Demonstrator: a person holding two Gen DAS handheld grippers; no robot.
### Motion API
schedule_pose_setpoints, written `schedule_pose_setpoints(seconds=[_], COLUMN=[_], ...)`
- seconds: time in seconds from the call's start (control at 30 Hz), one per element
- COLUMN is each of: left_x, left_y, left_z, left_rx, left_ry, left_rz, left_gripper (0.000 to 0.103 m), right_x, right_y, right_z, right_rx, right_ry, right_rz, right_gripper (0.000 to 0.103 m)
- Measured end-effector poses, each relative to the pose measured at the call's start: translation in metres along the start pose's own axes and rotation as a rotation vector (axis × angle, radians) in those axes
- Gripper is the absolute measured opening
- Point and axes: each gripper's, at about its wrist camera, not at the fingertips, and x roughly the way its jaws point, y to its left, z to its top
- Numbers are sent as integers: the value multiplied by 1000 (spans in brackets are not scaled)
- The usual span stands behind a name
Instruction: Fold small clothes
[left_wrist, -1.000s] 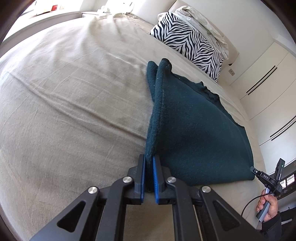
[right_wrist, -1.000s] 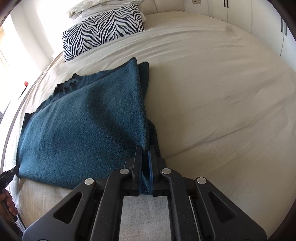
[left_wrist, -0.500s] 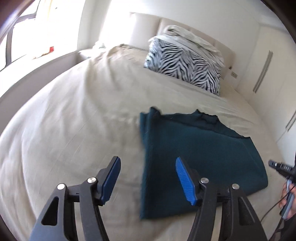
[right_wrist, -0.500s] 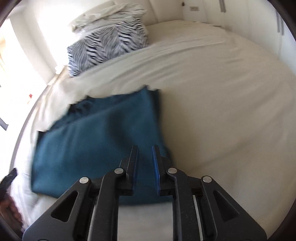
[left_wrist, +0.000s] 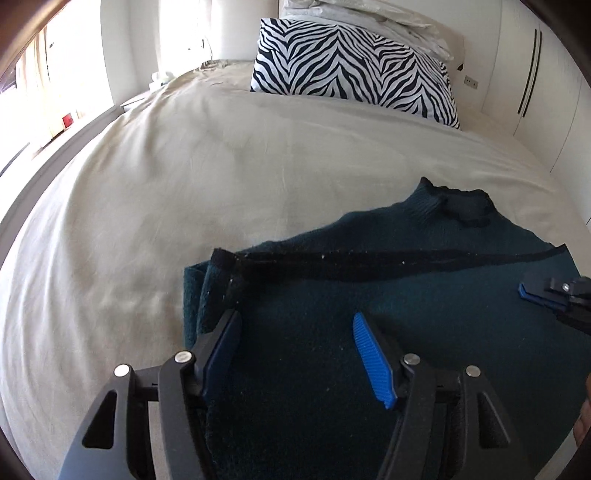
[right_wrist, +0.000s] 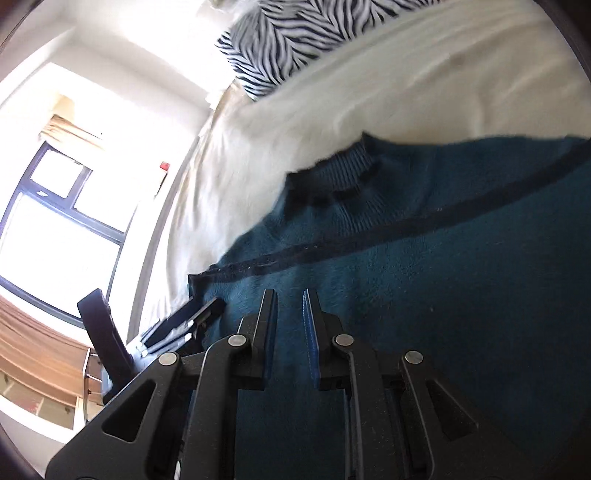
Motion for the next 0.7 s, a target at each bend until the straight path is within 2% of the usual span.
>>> schedule_pose_setpoints(seconds=[0.07, 0.17, 0.23, 0.33, 0.43, 0.5, 0.6, 0.63, 0.67, 0.7], left_x=[-2, -2, 0, -1, -1, -1, -1, -1, -1, -1], left_y=[1, 4, 4, 0, 2, 1, 0, -1, -1, -2], left_z=[-7, -7, -8, -11, -12, -12, -13, -13, -14, -14], left_rx=[23, 6, 10, 24, 19, 24, 33, 33, 34, 35], left_ry=[-17, -10, -9, -18, -19, -20, -25, -27, -28, -30], left_rz=[-3, -20, -16, -4, -7, -2, 10, 13, 16, 19], left_gripper=[66, 66, 67, 67, 67, 67, 67, 67, 67, 67], right_x=[7, 0, -15, -44, -80, -98, -106, -100, -94, -83], right_y=[-12, -40, -56, -81, -104, -106, -75, -57, -45, -27], right_z=[2, 3, 5, 10, 8, 1, -21, -34, -42, -57], right_rx=[21, 104, 142, 199, 290, 313, 190, 135, 106, 64], right_ry=[-7, -65, -123, -208, -295, -315, -261, -217, -185, -129], right_rz=[11, 102, 99, 50, -73, -93, 9, 77, 110, 150], right_gripper=[14, 13, 12, 12, 13, 14, 15, 17, 19, 27])
